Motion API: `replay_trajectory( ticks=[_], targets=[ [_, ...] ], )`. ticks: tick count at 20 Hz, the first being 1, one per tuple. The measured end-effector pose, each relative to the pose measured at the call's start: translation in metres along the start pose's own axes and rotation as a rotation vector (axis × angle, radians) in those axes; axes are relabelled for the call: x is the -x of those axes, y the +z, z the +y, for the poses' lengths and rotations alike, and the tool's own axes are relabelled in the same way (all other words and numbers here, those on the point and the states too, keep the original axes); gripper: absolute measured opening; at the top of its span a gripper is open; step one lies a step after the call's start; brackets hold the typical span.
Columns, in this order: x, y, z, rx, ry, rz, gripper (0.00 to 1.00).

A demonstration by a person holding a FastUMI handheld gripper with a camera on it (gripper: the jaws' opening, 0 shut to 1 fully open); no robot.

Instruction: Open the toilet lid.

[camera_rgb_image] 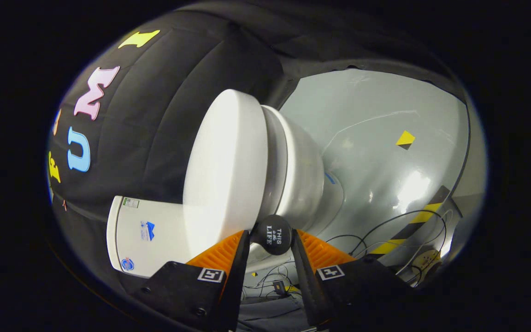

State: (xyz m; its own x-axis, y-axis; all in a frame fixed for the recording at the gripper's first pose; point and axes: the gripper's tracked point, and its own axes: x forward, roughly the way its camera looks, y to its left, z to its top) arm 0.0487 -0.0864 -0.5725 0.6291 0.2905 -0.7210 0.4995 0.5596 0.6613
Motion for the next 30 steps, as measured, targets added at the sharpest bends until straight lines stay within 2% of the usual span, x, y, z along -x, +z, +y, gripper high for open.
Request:
replay_trajectory(
  ticks=[8,9,11,12,13,17,20,21,30],
  targets=[
    [0.004,0.018,-0.013,-0.033,0.017,-0.027,0.59],
    [-0.007,0.019,-0.012,-0.051,0.004,-0.052,0.50],
    [0.002,0.018,-0.014,-0.040,0.000,-0.034,0.33],
    [0.006,0.018,-0.008,-0.028,0.005,-0.053,0.33],
    [0.000,0.021,-0.005,0.001,-0.008,-0.059,0.17],
    [0.005,0.022,0.001,0.135,-0.073,-0.055,0.17],
    [0.016,0.030,0.011,0.177,-0.101,-0.105,0.17],
    [0.022,0.032,0.018,0.201,-0.102,-0.109,0.06],
    [0.069,0.037,0.096,0.510,-0.145,-0.249,0.05]
  ],
)
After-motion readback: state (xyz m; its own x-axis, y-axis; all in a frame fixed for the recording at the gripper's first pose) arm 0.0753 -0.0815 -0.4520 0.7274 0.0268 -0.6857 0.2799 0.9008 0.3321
